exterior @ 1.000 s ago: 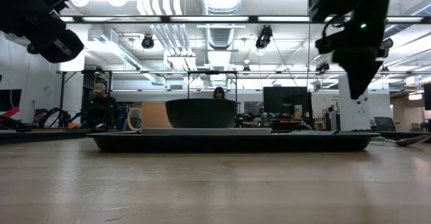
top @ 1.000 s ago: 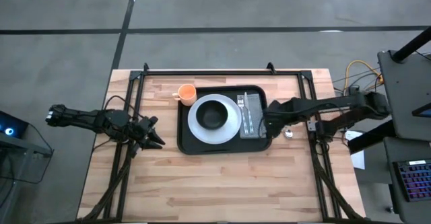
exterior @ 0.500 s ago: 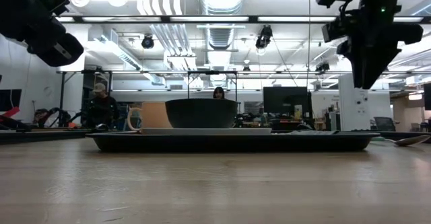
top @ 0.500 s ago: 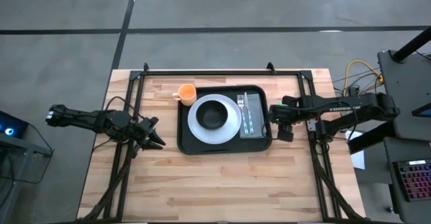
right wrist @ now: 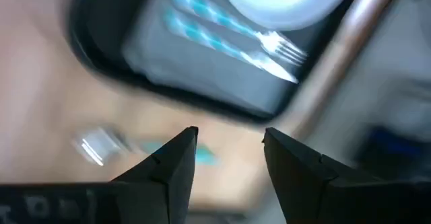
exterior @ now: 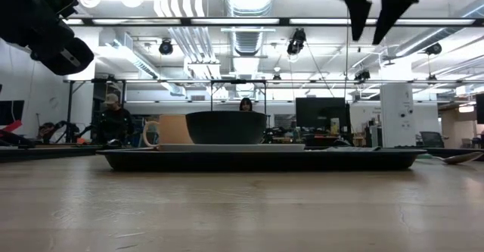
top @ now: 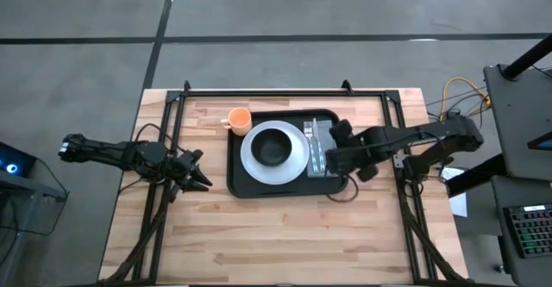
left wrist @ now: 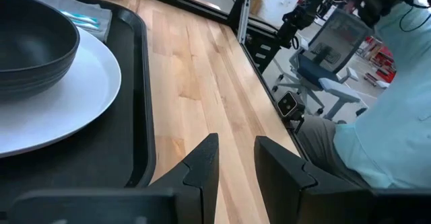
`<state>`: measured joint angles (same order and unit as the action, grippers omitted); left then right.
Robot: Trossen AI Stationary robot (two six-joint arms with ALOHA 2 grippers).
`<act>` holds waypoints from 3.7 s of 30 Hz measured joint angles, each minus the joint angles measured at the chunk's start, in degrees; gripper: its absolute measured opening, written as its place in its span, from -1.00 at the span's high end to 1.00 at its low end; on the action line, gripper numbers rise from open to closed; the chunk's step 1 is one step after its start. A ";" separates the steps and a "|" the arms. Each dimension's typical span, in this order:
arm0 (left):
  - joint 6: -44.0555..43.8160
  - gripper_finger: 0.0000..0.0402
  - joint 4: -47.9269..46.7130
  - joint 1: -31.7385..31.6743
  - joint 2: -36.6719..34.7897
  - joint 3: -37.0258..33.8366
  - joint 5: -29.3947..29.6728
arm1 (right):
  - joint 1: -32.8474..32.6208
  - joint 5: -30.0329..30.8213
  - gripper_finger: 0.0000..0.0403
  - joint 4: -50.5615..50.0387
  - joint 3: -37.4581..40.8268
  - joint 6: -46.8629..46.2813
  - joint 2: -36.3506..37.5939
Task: Set up tray
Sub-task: Put the white spoon on the gray napkin to the right of the white knife
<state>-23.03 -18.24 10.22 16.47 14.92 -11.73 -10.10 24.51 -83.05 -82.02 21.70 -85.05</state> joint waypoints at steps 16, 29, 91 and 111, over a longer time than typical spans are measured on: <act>0.00 0.62 -0.02 0.00 1.35 -0.30 0.04 | -1.44 9.75 0.21 -7.05 16.21 24.07 0.65; -0.02 0.62 0.00 0.00 7.92 -0.33 0.04 | -1.75 8.52 0.21 10.46 36.25 29.86 0.65; 1.46 0.62 5.73 -0.02 11.23 -0.26 -0.37 | -2.31 6.71 0.94 11.47 25.55 4.66 0.56; 1.26 0.62 8.35 -0.02 11.21 -0.17 -0.39 | 5.58 -12.27 0.94 16.49 0.81 -49.19 -0.32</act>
<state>-21.76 -9.89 10.20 27.68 14.74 -12.12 -4.52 12.24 -66.57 -81.21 -27.49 -85.36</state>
